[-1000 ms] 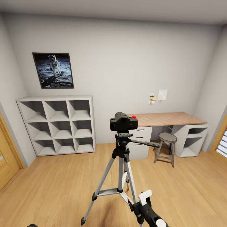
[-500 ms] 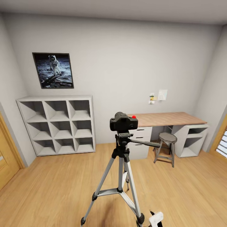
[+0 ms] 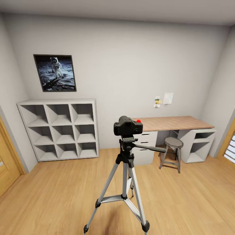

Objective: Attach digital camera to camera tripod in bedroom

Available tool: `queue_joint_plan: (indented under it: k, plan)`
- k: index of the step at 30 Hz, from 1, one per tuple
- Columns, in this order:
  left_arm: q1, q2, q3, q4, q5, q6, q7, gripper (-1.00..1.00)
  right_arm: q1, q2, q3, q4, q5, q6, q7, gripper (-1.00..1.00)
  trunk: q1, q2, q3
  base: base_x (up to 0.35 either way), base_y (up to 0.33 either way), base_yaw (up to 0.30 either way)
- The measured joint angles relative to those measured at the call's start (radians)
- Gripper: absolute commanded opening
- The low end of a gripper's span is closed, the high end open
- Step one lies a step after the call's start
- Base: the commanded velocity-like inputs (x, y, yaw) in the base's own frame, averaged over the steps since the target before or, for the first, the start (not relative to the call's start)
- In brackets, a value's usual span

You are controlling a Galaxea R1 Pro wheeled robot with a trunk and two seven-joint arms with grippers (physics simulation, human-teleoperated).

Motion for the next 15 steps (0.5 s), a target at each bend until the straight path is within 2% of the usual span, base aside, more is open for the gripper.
queue_joint_plan:
  k: [3, 7, 10, 11, 12, 13, 14, 15]
  plan:
    - [0.026, -0.001, 0.0, 0.0, 0.001, -0.002, 0.003, 1.0, 0.05, -0.023, 0.001, 0.014, 0.001, 0.018, 0.0, 1.0, 0.0, 0.0, 0.0, 0.0, 0.0, 0.0]
    - [0.052, -0.001, 0.0, 0.0, 0.002, -0.002, 0.012, 1.0, 0.101, -0.032, -0.001, 0.02, 0.001, 0.062, -0.001, 1.0, 0.0, 0.0, 0.0, 0.0, 0.0, 0.0]
    - [0.072, -0.001, 0.0, 0.0, 0.002, -0.002, 0.031, 1.0, 0.136, -0.035, -0.005, 0.024, 0.0, 0.128, -0.002, 1.0, 0.0, 0.0, 0.0, 0.0, 0.0, 0.0]
    - [0.101, -0.002, -0.001, 0.0, 0.002, -0.002, 0.071, 1.0, 0.171, -0.036, -0.029, 0.024, -0.006, 0.27, -0.021, 1.0, 0.0, 0.0, -0.001, 0.0, 0.0, 0.0]
    - [0.116, -0.003, 0.001, 0.0, 0.004, -0.002, 0.095, 1.0, 0.184, -0.035, -0.059, 0.025, -0.02, 0.358, -0.04, 1.0, 0.0, 0.0, -0.001, 0.0, 0.0, 0.0]
    - [0.121, -0.003, 0.001, 0.0, 0.004, -0.002, 0.105, 1.0, 0.189, -0.034, -0.078, 0.025, -0.031, 0.404, -0.051, 1.0, 0.0, 0.0, 0.0, 0.0, 0.0, 0.0]
    - [0.139, -0.002, 0.002, 0.0, 0.016, -0.002, 0.132, 1.0, 0.208, -0.029, -0.154, 0.025, -0.089, 0.557, -0.082, 1.0, 0.0, 0.0, -0.001, 0.0, 0.0, 0.0]
    - [0.143, -0.002, 0.004, 0.0, 0.024, -0.002, 0.137, 1.0, 0.214, -0.027, -0.17, 0.025, -0.107, 0.593, -0.089, 1.0, 0.0, 0.0, 0.0, 0.0, 0.0, 0.0]
